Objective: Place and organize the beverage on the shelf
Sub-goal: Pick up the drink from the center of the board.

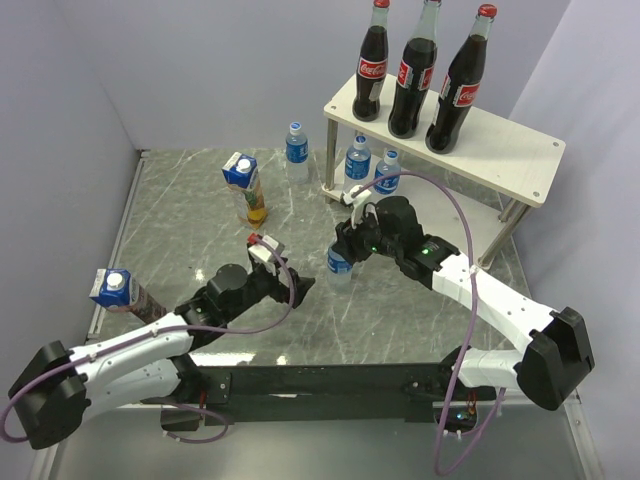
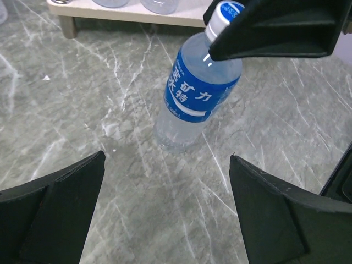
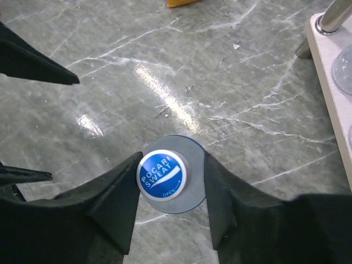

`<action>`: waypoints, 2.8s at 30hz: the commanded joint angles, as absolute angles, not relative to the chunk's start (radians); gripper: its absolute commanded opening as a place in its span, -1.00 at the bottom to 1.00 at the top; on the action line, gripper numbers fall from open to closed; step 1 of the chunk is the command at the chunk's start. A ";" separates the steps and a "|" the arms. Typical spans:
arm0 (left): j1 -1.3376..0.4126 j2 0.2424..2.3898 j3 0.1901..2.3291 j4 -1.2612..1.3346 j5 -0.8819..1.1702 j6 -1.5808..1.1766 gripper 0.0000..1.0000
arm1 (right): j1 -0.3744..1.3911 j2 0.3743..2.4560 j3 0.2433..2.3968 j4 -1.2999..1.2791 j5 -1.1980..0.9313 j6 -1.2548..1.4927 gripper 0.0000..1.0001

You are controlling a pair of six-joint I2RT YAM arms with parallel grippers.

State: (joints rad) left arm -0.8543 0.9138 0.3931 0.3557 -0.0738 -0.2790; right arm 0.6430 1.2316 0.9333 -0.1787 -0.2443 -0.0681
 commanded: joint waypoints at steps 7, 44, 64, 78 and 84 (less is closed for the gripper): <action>-0.867 1.061 0.437 0.584 0.009 -0.233 0.99 | 0.661 1.161 0.985 -0.138 -0.225 -0.066 -0.77; -1.046 1.548 0.801 0.621 -0.029 -0.048 0.70 | 0.454 0.957 1.014 -0.252 -0.544 -0.009 -1.00; -1.049 1.571 0.847 0.670 0.026 -0.067 -0.99 | 0.371 0.920 1.012 -0.281 -0.631 -0.064 0.24; -1.049 1.696 0.985 0.733 0.005 -0.075 -0.99 | 0.229 0.788 1.048 -0.319 -0.387 -0.161 0.70; -1.026 1.787 1.130 0.752 0.005 -0.092 -0.99 | 0.166 0.759 1.019 -0.238 -0.163 -0.040 0.70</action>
State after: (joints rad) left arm -1.0405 1.7870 1.0000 0.5587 -0.0048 -0.0696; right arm 0.1978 0.7784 1.0142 -0.3237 -0.3321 -0.1097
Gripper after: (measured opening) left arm 0.586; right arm 0.849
